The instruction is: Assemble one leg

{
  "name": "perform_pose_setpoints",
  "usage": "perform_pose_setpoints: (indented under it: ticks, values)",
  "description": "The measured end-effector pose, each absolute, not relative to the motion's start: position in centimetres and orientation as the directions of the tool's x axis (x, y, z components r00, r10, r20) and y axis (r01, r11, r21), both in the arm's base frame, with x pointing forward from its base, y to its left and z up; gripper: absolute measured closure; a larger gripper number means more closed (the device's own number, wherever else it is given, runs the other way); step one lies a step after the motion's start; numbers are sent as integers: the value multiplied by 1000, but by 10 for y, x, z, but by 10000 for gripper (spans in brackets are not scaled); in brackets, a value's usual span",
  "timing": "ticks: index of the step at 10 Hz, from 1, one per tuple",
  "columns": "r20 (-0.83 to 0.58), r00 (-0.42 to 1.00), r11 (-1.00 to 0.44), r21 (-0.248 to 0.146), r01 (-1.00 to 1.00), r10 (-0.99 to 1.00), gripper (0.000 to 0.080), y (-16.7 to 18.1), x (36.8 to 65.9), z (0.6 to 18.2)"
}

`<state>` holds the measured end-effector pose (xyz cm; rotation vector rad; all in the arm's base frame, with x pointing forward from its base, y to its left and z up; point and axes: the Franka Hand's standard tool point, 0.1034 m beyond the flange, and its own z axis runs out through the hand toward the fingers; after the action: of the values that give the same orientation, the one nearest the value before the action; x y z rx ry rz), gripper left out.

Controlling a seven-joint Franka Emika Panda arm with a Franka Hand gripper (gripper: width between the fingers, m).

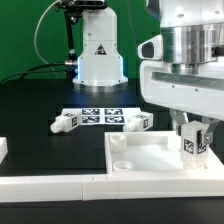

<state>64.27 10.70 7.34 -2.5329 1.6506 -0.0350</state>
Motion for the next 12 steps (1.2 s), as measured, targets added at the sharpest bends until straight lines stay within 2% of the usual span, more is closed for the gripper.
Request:
perform_pose_setpoints:
  ticks: [2, 3, 5, 6, 7, 10, 11, 12]
  values:
    - [-88, 258, -248, -110, -962, -962, 509, 104, 642, 73]
    - [-86, 269, -259, -111, -959, -959, 509, 105, 642, 73]
    - [-82, 290, -280, -111, -953, -954, 264, 105, 642, 72]
    - [-59, 436, -428, -115, -897, -898, 264, 107, 642, 73]
    - [-60, 485, -477, -117, -871, -872, 174, 116, 640, 72]
    - [-64, 493, -485, -115, -867, -867, 151, 120, 638, 72]
    - [-55, 530, -522, -112, -846, -846, 151, 120, 638, 72]
    - [-22, 642, -637, -102, -764, -766, 150, 118, 638, 72]
